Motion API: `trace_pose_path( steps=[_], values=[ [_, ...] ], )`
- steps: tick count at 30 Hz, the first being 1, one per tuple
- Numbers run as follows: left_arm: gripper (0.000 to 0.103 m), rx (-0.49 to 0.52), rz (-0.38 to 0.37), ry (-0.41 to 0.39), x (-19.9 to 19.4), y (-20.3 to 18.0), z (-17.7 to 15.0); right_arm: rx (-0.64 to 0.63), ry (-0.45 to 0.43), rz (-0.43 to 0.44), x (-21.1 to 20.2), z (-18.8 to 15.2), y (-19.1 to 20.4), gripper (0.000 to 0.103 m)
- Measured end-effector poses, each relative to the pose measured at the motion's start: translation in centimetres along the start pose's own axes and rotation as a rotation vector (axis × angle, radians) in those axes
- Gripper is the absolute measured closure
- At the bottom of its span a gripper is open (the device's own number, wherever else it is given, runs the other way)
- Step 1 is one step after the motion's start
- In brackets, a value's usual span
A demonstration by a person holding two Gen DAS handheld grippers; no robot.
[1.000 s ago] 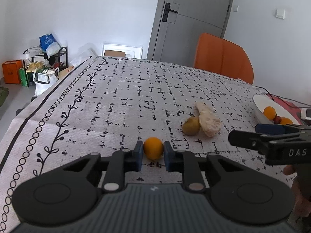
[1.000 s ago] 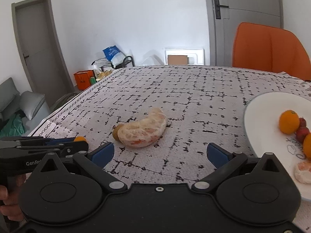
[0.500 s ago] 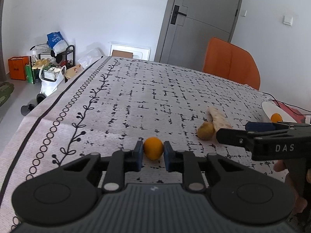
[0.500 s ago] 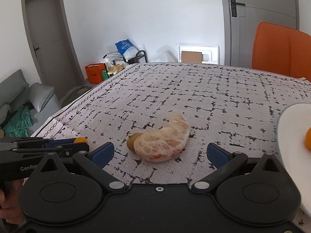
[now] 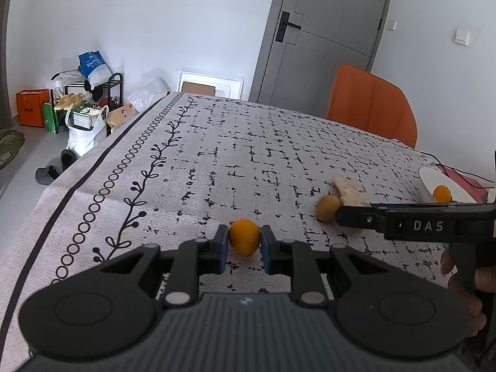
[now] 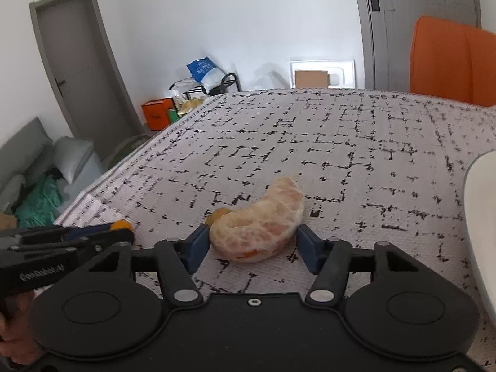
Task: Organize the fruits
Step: 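Carry both fruits to the bowl and release the peeled segment from the right tool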
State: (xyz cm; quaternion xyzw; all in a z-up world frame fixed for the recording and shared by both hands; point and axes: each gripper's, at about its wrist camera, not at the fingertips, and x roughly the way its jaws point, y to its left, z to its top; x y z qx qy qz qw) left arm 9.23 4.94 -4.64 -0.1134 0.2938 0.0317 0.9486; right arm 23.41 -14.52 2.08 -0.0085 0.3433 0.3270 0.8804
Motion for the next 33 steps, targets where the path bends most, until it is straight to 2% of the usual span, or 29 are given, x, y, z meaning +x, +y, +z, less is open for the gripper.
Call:
trace_pose_path(
  steps=[6, 9, 21, 25, 30, 33],
  values=[
    [0.082, 0.007, 0.002, -0.007, -0.2, -0.3, 0.1, -0.001, -0.017, -0.005, -0.7, -0.2, 0.1, 0.052],
    [0.082, 0.012, 0.003, -0.010, -0.3, -0.5, 0.2, 0.009, -0.026, -0.001, -1.3, -0.3, -0.3, 0.061],
    [0.082, 0.043, -0.010, -0.014, -0.5, -2.4, 0.2, 0.015, -0.085, -0.017, -4.0, -0.9, -1.0, 0.066],
    [0.082, 0.050, -0.013, -0.015, -0.6, -2.9, 0.2, 0.025, -0.101, -0.036, -4.6, -0.9, -1.4, 0.077],
    [0.082, 0.058, -0.016, -0.019, -0.8, -3.4, 0.3, 0.030, -0.123, -0.049, -5.6, -1.1, -1.8, 0.082],
    [0.082, 0.062, -0.017, -0.020, -0.9, -3.5, 0.2, 0.030, -0.142, -0.065, -6.3, -1.3, -2.1, 0.096]
  ],
)
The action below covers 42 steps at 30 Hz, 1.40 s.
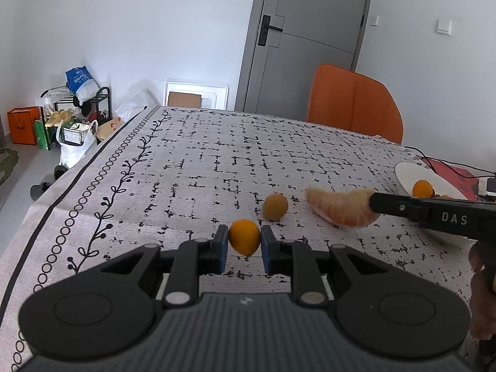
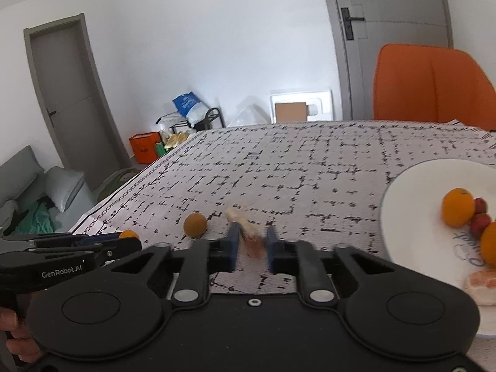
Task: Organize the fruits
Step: 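Carry both fruits to the bowl and release the peeled segment from the right tool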
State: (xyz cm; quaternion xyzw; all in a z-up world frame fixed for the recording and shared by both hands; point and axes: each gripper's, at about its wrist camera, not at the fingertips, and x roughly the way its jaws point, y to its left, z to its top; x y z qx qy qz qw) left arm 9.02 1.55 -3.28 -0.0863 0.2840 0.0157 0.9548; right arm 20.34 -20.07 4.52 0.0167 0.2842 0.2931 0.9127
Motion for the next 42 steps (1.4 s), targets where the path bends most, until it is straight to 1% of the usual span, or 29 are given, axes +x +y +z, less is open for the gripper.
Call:
trace_pose_path(
  steps=[3, 6, 11, 16, 28, 34, 38, 39, 40, 41, 42],
  values=[
    [0.082, 0.001, -0.002, 0.005, 0.2, -0.2, 0.0, 0.006, -0.005, 0.000, -0.4, -0.2, -0.5, 0.096],
    [0.082, 0.004, -0.007, 0.006, 0.3, -0.3, 0.0, 0.007, -0.020, -0.018, -0.7, -0.1, -0.7, 0.097],
    [0.082, 0.005, -0.015, 0.005, 0.6, -0.7, 0.2, -0.007, -0.057, -0.042, -1.7, 0.7, -1.0, 0.098],
    [0.082, 0.008, -0.026, -0.001, 0.7, -1.1, 0.5, -0.011, -0.106, -0.072, -3.3, 1.7, -1.7, 0.098],
    [0.082, 0.029, -0.059, -0.013, 0.9, -3.0, 0.9, 0.026, -0.186, -0.159, -7.2, 2.9, -4.9, 0.098],
    [0.082, 0.047, -0.076, -0.026, 0.9, -4.3, 1.4, 0.050, -0.191, -0.201, -8.5, 2.5, -6.5, 0.098],
    [0.082, 0.065, -0.089, -0.031, 1.0, -5.4, 1.7, 0.085, -0.176, -0.215, -8.9, 1.7, -7.6, 0.098],
    [0.082, 0.071, -0.093, -0.033, 1.0, -5.7, 1.8, 0.109, -0.166, -0.218, -8.8, 1.6, -8.1, 0.096],
    [0.082, 0.075, -0.096, -0.033, 1.0, -5.9, 1.8, 0.142, -0.153, -0.222, -8.7, 1.4, -8.9, 0.090],
    [0.082, 0.079, -0.100, -0.034, 1.0, -6.2, 1.8, 0.161, -0.153, -0.232, -8.8, 1.2, -9.3, 0.087],
    [0.082, 0.085, -0.104, -0.034, 1.0, -6.5, 1.8, 0.177, -0.153, -0.254, -8.9, 0.9, -9.8, 0.078]
  ],
)
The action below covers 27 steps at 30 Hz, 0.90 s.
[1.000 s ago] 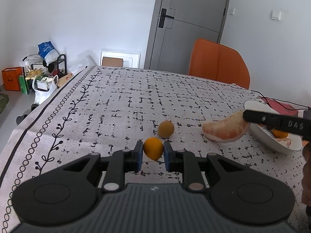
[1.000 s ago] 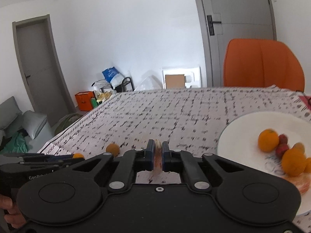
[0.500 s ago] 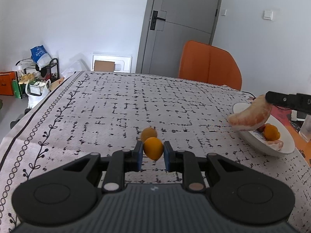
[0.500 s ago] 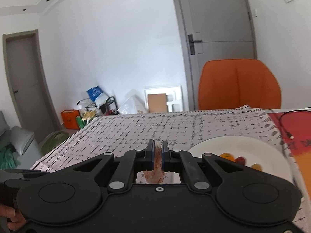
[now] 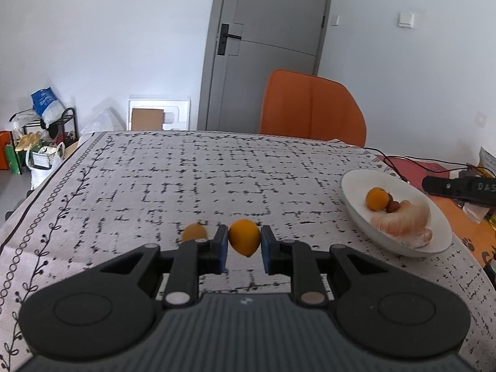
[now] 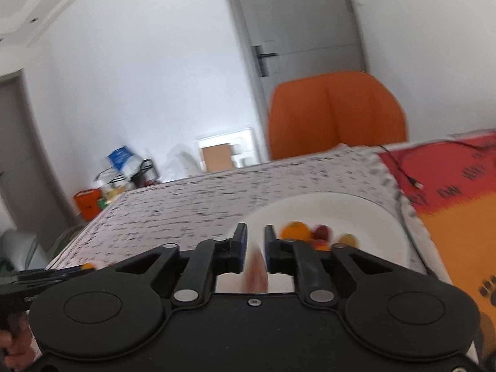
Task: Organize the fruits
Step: 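Carry both fruits to the bowl and release the peeled segment from the right tool, then open the left tool to drop the mandarin into the bowl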
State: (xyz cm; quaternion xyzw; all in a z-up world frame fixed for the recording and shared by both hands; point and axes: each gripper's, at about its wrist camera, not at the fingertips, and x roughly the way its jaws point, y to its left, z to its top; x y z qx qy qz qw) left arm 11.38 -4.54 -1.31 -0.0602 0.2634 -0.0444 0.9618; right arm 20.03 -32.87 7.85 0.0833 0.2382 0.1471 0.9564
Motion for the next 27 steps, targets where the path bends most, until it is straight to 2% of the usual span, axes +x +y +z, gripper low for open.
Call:
trace_pose_path(
  steps=[1, 5, 7, 20, 24, 27],
  values=[
    [0.082, 0.006, -0.003, 0.001, 0.0, -0.2, 0.0, 0.013, -0.005, -0.019, -0.1, -0.1, -0.6, 0.070],
    [0.082, 0.025, -0.010, 0.007, 0.4, -1.2, 0.2, 0.038, -0.009, -0.023, -0.5, -0.6, -1.9, 0.064],
    [0.082, 0.035, -0.016, 0.008, 0.6, -1.8, 0.4, 0.040, -0.009, -0.031, -0.7, -1.0, -2.3, 0.055],
    [0.082, 0.125, -0.085, -0.004, 2.1, -6.6, 1.6, 0.054, 0.016, -0.034, -1.7, -2.7, -4.0, 0.052],
    [0.082, 0.149, -0.109, -0.006, 2.6, -7.9, 1.9, 0.064, 0.010, -0.043, -2.1, -2.9, -4.7, 0.045],
    [0.082, 0.164, -0.126, -0.006, 2.9, -8.8, 2.0, 0.066, 0.008, -0.046, -2.3, -3.1, -5.0, 0.045]
  ],
)
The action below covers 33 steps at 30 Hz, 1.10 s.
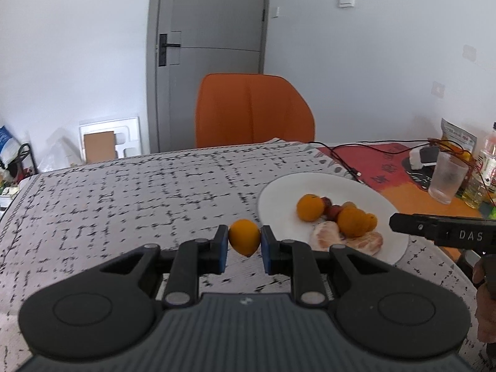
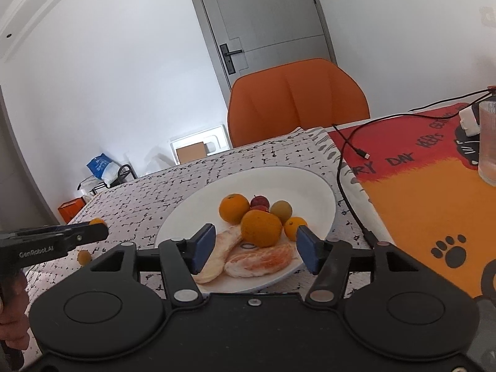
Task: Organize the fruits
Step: 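Open the left tool to drop the mandarin into the bowl, then move the left tool to the last small mandarin and grasp it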
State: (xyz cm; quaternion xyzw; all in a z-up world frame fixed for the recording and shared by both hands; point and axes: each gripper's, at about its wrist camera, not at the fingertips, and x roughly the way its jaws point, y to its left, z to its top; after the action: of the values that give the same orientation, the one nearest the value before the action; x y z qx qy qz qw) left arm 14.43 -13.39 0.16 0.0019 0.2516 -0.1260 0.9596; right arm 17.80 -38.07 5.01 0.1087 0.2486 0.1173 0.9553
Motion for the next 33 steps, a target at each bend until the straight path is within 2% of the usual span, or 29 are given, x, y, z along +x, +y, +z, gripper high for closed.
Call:
trace_pose_path(
  steps=[5, 10, 20, 23, 25, 28, 30, 33],
  values=[
    [0.082, 0.021, -0.025, 0.005, 0.9, -1.2, 0.4, -0.002, 0.005, 0.004, -0.1, -0.1, -0.3, 0.044],
    [0.082, 0.043, -0.047, 0.013, 1.9, -2.4, 0.9, -0.021, 0.000, -0.007, -0.4, -0.3, -0.4, 0.039],
    [0.081, 0.067, -0.090, 0.011, 3.1, -4.6, 1.7, -0.007, -0.011, -0.016, -1.3, -0.6, -1.2, 0.037],
    [0.069, 0.075, -0.069, 0.004, 3.1, -4.8, 1.8, 0.003, -0.010, -0.018, -1.3, -0.6, -1.5, 0.037],
    [0.049, 0.071, -0.056, 0.008, 3.0, -4.6, 1.8, 0.003, -0.011, -0.015, -1.2, -0.6, -1.4, 0.037],
    [0.026, 0.063, -0.023, 0.000, 2.5, -3.9, 1.7, -0.002, -0.013, -0.011, -1.2, -0.6, -1.2, 0.032],
    [0.019, 0.062, 0.010, -0.013, 2.1, -3.4, 1.6, -0.005, -0.015, -0.009, -1.2, -0.6, -1.0, 0.031],
    [0.017, 0.064, 0.046, -0.026, 1.6, -2.7, 1.5, -0.007, -0.013, -0.003, -0.9, -0.5, -0.6, 0.027]
  ],
)
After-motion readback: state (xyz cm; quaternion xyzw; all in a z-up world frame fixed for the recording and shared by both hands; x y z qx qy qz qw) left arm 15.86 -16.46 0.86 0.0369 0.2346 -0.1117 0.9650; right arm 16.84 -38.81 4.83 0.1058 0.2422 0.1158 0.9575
